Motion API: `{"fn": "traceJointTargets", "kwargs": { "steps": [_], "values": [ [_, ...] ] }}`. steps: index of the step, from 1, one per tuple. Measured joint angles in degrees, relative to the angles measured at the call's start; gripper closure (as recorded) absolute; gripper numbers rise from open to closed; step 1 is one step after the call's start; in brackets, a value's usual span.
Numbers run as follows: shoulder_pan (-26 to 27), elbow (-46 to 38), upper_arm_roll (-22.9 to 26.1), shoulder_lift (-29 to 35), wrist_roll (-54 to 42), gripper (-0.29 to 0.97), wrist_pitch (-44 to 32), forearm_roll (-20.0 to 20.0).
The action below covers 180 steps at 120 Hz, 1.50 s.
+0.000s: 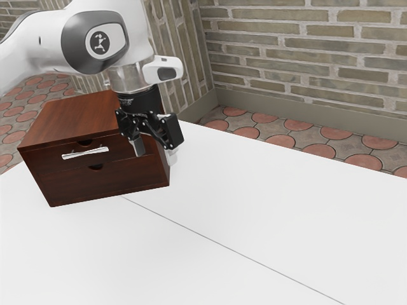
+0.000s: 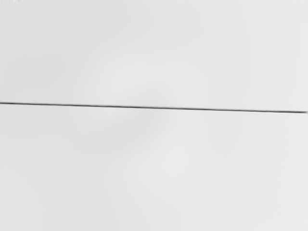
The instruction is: Pull the drawer handle with one arm to open the drawer
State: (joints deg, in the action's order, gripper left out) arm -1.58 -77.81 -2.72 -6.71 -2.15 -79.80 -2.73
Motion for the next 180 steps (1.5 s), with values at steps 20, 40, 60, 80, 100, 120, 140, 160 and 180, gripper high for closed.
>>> {"fn": "traceJointTargets", "kwargs": {
  "steps": [20,40,60,80,100,120,140,160,180],
  "values": [
    [-0.02,0.0,0.0,-0.12,-0.01,0.0,-0.01,-0.01],
    [-0.08,7.56,-0.14,0.8,0.06,0.0,2.23,-0.23],
    [0.43,10.9,0.57,0.84,0.12,0.0,5.51,-0.66],
    [0.93,6.55,1.43,-2.89,0.11,0.0,2.8,-0.88],
    [0.91,-10.05,1.3,6.52,-0.31,0.0,-2.05,0.41],
    [0.42,-28.89,0.93,20.92,-2.78,0.0,-8.88,1.26],
    [-5.56,-30.94,-1.11,22.81,-11.41,0.0,-12.25,1.7],
    [-14.58,-30.24,0.67,19.61,-23.42,0.0,-15.02,-0.05],
    [-18.84,-28.48,4.46,17.11,-36.97,0.0,-16.91,-1.69]
  ]
}}
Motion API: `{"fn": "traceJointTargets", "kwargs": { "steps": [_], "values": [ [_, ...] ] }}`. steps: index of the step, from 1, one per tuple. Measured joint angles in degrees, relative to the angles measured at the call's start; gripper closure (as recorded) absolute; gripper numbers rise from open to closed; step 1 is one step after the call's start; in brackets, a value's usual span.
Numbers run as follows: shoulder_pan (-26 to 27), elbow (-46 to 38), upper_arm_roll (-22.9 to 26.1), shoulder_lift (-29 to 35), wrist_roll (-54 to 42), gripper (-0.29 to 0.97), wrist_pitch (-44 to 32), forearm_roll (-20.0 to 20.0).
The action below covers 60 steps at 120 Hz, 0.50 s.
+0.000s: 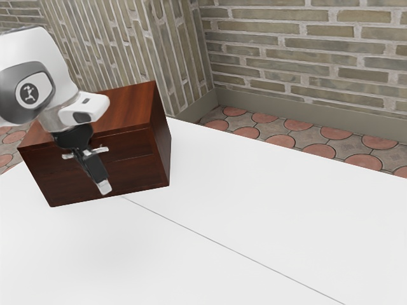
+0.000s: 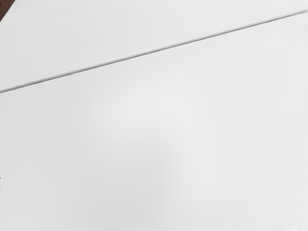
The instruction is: Pull the drawer handle with one arm to open the drawer
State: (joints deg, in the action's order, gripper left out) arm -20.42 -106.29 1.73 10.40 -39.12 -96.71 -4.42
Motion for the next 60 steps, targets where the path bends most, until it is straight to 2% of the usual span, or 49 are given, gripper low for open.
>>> {"fn": "traceJointTargets", "kwargs": {
  "steps": [30,60],
  "values": [
    [-0.43,1.76,1.13,-2.09,-14.83,0.0,-1.65,4.01],
    [-2.67,3.6,-0.83,-4.24,-25.28,0.0,-2.2,5.24]
  ]
}}
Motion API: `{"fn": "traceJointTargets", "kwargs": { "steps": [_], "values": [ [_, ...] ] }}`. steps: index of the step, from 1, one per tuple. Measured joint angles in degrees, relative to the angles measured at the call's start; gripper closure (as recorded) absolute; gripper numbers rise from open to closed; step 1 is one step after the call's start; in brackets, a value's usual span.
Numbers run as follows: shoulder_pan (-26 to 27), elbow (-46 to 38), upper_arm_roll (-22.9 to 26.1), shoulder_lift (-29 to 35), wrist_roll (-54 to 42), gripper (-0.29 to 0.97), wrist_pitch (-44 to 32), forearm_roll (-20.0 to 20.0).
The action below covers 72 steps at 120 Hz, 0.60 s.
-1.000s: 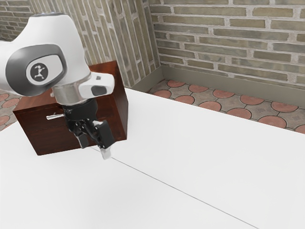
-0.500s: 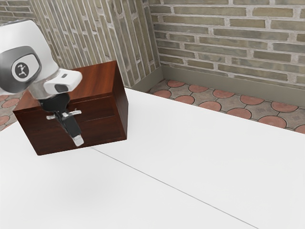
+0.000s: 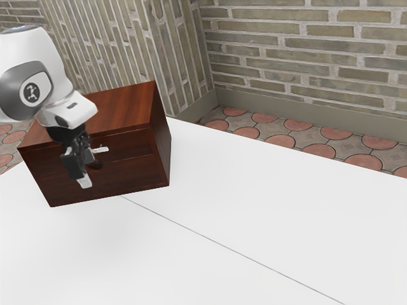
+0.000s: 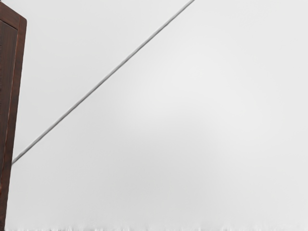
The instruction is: Pull the drawer handle with one arm to open the drawer
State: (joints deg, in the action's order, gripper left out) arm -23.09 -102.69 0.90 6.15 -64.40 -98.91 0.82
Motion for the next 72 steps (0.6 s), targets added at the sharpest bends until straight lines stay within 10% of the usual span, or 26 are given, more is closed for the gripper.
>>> {"fn": "traceJointTargets", "kwargs": {
  "steps": [72],
  "values": [
    [-0.69,0.92,-1.58,-2.38,-13.21,0.0,-1.84,-1.28]
  ]
}}
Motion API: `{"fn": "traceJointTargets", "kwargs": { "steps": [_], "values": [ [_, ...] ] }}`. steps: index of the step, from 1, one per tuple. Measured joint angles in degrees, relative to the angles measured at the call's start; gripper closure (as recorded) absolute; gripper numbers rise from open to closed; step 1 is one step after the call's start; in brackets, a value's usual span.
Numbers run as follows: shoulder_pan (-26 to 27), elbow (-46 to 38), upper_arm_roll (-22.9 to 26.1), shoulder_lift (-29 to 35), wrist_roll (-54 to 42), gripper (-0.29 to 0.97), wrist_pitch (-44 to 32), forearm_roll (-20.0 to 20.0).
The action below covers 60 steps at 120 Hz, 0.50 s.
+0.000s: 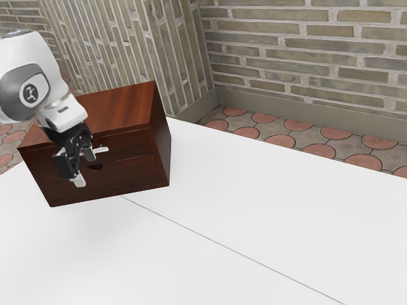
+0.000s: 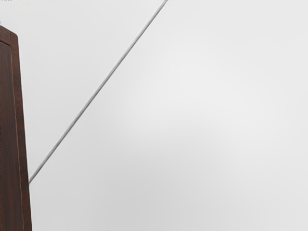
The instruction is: Pull the drawer handle with one arm to open the drawer
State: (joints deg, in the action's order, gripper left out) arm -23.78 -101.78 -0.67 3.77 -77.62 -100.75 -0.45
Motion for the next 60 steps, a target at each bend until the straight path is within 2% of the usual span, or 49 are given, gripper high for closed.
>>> {"fn": "traceJointTargets", "kwargs": {
  "steps": [60],
  "values": [
    [-0.62,4.03,-3.15,-4.43,-2.73,0.0,-2.5,-0.53]
  ]
}}
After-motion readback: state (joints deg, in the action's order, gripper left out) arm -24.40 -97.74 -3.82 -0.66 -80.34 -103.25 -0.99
